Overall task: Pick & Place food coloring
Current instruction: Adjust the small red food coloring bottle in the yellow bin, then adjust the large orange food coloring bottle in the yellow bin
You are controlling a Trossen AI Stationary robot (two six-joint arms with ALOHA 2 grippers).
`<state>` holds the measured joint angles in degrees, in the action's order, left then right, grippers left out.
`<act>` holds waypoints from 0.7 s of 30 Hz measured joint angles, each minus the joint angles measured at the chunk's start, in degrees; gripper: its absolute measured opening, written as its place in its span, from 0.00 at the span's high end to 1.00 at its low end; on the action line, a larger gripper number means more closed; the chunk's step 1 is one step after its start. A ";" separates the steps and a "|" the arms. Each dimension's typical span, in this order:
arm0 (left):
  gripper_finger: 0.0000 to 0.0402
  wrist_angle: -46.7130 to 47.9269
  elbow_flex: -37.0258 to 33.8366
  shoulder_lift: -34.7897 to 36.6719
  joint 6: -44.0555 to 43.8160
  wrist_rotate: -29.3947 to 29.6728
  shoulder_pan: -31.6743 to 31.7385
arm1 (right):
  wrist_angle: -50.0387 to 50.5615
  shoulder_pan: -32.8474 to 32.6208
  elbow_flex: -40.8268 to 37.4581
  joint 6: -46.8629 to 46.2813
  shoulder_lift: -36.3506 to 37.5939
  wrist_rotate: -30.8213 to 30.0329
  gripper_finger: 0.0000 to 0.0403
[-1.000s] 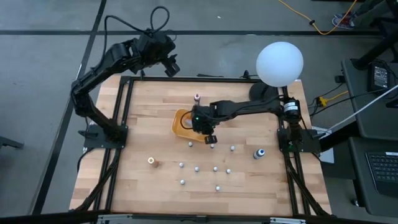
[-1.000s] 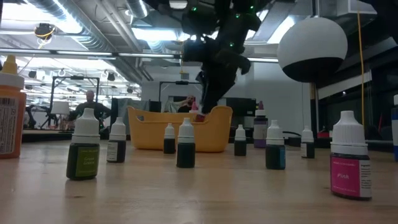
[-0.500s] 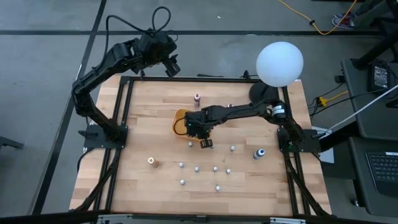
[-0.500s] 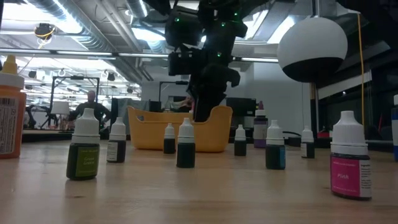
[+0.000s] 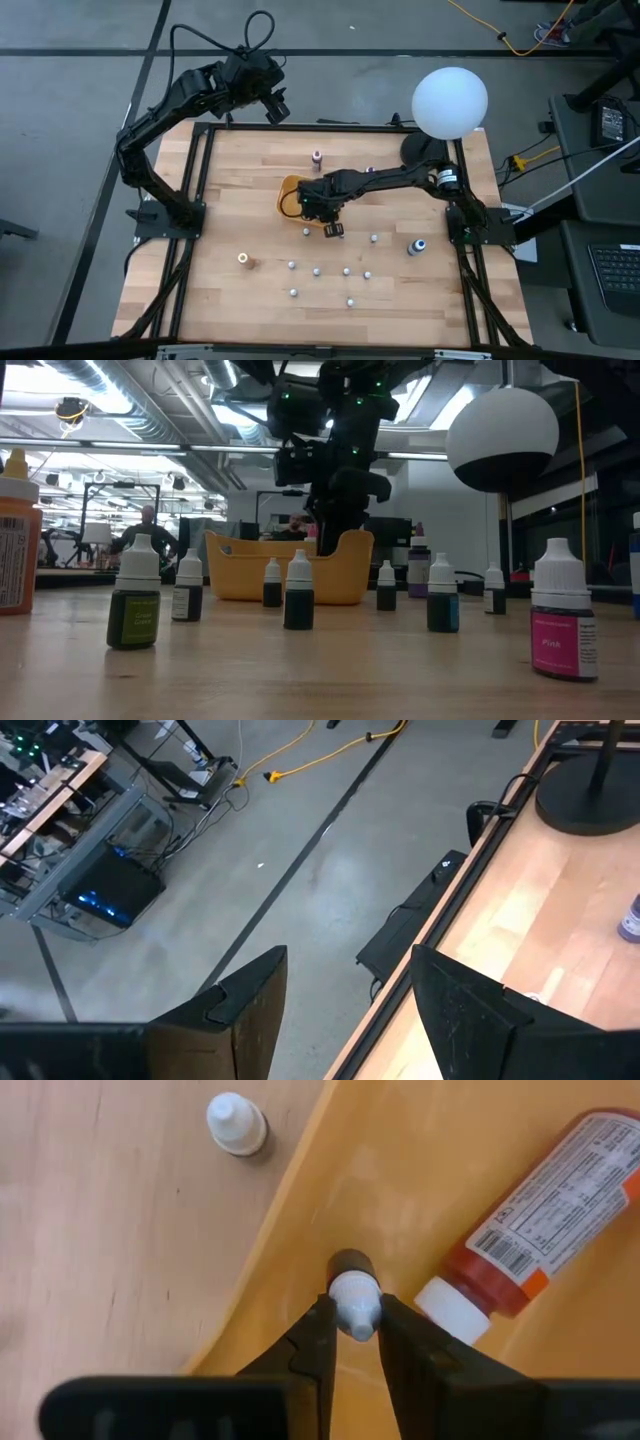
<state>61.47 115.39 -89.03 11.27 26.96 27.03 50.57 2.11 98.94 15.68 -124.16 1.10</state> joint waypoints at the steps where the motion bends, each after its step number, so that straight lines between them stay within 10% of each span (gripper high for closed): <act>1: 0.48 -0.02 0.00 0.00 0.00 -0.02 0.00 | 0.00 0.00 0.00 0.00 0.00 0.00 0.81; 21: 0.48 -0.02 0.00 0.04 -0.02 -0.04 0.00 | -0.65 0.02 0.00 1.30 0.00 0.00 0.72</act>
<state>61.45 115.39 -88.99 11.25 26.92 27.03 49.92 2.13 98.94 16.99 -124.16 1.10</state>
